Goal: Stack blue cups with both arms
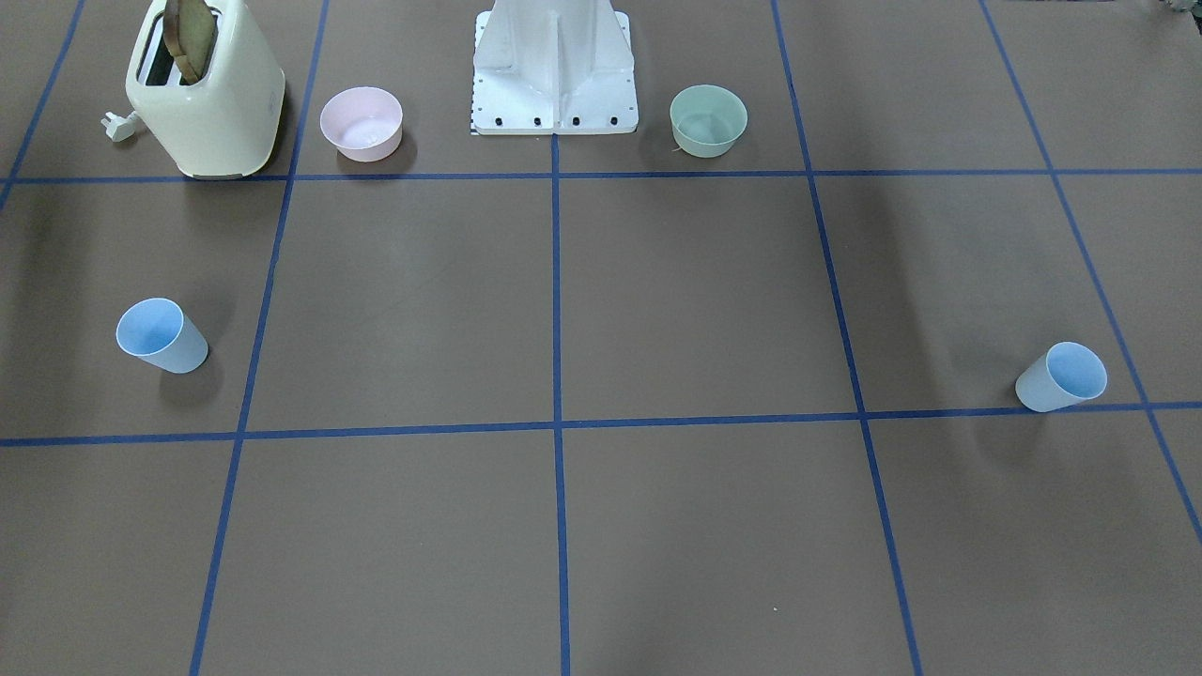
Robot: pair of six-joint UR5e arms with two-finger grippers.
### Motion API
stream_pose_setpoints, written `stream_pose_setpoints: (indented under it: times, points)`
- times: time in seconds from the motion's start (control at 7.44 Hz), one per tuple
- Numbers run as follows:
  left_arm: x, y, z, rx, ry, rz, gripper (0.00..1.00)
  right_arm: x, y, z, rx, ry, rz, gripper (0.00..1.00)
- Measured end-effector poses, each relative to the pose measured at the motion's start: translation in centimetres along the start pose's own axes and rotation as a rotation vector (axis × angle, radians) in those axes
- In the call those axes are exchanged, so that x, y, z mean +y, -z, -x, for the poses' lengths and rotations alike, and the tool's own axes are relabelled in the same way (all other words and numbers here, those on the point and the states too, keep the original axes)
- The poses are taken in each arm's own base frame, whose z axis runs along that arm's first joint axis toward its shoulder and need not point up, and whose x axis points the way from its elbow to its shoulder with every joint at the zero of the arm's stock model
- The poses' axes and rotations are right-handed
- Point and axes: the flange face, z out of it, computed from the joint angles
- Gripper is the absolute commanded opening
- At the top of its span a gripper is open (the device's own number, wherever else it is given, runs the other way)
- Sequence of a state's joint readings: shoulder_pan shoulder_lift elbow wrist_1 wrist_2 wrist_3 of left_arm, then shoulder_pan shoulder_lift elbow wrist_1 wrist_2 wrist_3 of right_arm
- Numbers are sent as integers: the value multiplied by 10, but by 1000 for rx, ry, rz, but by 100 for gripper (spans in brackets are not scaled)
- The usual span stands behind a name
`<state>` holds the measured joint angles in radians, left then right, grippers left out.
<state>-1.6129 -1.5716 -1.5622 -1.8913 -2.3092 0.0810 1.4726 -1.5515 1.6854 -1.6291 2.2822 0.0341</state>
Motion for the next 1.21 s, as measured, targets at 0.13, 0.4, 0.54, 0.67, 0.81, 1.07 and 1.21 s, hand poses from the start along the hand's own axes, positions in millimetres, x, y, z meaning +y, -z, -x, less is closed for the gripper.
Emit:
stream_pose_setpoints:
  times: [0.13,0.4,0.54,0.67,0.81,1.07,1.21]
  points:
    - [-23,4,-5,0,-57,-57,99,-2,2,2,0,3,-4,100]
    - [-49,0,-14,6,-114,-100,99,-4,4,4,-1,6,-9,100]
    - [-61,-12,-30,19,-136,-96,99,-3,5,4,-1,7,-10,100]
    - [-74,-31,-58,44,-137,-80,99,-3,5,5,-1,8,-11,100]
    - [-81,-54,-86,66,-89,-52,98,-3,5,4,-1,7,-10,100]
    - [-82,-102,-128,66,47,-20,97,-2,4,4,-1,6,-8,100]
    - [-79,-123,-142,74,79,-18,96,-2,3,3,-1,5,-6,100]
